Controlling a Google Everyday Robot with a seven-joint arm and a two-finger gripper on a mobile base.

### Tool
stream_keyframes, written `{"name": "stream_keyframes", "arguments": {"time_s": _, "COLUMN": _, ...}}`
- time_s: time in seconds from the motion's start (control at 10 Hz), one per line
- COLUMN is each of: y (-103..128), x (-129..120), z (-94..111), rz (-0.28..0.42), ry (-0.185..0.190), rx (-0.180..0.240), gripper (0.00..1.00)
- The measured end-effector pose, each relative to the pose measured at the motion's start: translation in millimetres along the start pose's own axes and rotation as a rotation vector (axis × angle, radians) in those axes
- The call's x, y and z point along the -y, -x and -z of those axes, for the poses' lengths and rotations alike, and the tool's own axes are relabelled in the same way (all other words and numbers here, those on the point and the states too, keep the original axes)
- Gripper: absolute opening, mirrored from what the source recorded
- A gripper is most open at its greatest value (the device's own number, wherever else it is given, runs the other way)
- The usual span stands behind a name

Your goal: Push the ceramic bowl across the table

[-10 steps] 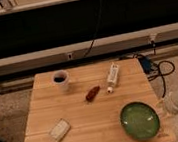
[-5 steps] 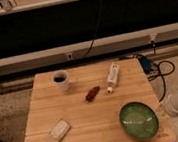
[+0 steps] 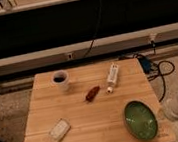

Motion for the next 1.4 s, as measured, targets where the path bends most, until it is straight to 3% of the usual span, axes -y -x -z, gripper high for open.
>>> {"name": "stream_keyframes", "arguments": {"time_s": 0.2, "y": 6, "x": 2, "z": -8, "rz": 0.002, "ry": 0.006, "rx": 0.004, "gripper": 0.05}}
{"name": "stream_keyframes", "arguments": {"time_s": 0.3, "y": 6, "x": 2, "z": -11, "rz": 0.003, "ry": 0.003, "rx": 0.004, "gripper": 0.01}}
{"name": "stream_keyframes", "arguments": {"time_s": 1.0, "y": 10, "x": 6, "z": -21, "rz": 0.005, "ry": -0.001, "rx": -0.002, "gripper": 0.01}}
{"name": "stream_keyframes", "arguments": {"time_s": 1.4, "y": 37, "x": 5, "z": -33, "rz": 0.020, "ry": 0.002, "rx": -0.009, "gripper": 0.12}}
